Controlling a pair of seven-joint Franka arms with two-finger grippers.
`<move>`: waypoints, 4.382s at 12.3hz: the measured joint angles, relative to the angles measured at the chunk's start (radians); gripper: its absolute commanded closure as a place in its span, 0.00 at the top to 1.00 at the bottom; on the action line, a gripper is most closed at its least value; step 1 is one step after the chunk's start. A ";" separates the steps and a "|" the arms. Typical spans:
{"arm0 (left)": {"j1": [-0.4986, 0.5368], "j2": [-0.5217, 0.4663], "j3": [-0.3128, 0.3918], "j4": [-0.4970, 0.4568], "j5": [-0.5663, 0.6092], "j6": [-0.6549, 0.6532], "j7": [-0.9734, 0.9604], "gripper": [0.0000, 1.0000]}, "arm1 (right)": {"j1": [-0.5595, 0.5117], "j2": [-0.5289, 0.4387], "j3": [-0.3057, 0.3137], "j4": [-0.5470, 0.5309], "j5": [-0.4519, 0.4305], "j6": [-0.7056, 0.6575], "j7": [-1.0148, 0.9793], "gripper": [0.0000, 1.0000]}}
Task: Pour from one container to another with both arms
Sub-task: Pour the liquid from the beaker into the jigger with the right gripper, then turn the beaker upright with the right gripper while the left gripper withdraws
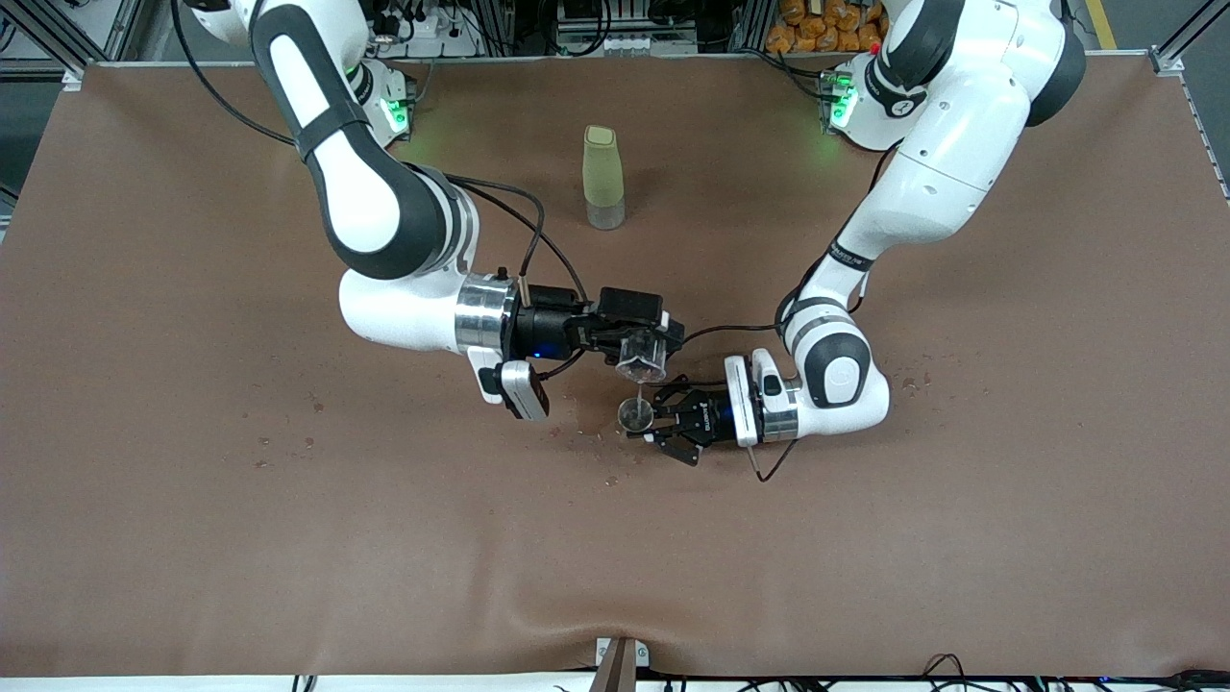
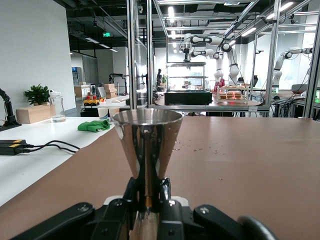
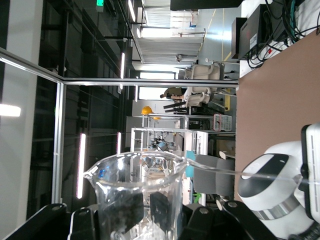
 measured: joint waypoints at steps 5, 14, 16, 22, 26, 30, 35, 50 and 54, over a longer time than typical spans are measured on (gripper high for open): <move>0.010 0.000 0.000 0.000 0.023 -0.003 -0.006 0.00 | 0.000 0.000 0.000 0.007 0.016 0.000 0.023 0.00; 0.013 0.000 0.000 0.000 0.028 -0.010 -0.009 0.00 | 0.002 0.001 0.004 0.011 0.092 0.002 0.072 0.00; 0.013 0.000 0.000 0.000 0.028 -0.010 -0.009 0.00 | 0.002 0.002 0.006 0.011 0.105 0.003 0.086 0.00; 0.013 -0.001 0.000 0.000 0.028 -0.010 -0.009 0.00 | 0.002 0.009 0.007 0.009 0.114 0.021 0.138 0.00; 0.013 -0.001 0.000 0.000 0.028 -0.010 -0.009 0.00 | 0.008 0.010 0.011 0.009 0.124 0.062 0.162 0.00; 0.014 -0.001 0.000 0.000 0.028 -0.010 -0.009 0.00 | 0.016 0.010 0.013 0.009 0.136 0.095 0.175 0.00; 0.014 -0.001 0.000 0.000 0.028 -0.010 -0.009 0.00 | 0.024 -0.015 0.014 -0.014 0.136 0.101 0.200 0.00; 0.070 -0.001 0.004 -0.001 0.067 -0.064 -0.009 0.00 | 0.050 -0.076 0.003 -0.123 0.081 0.111 -0.139 0.00; 0.142 -0.001 0.008 -0.013 0.138 -0.156 -0.010 0.00 | 0.005 -0.071 -0.011 -0.123 -0.102 0.116 -0.183 0.00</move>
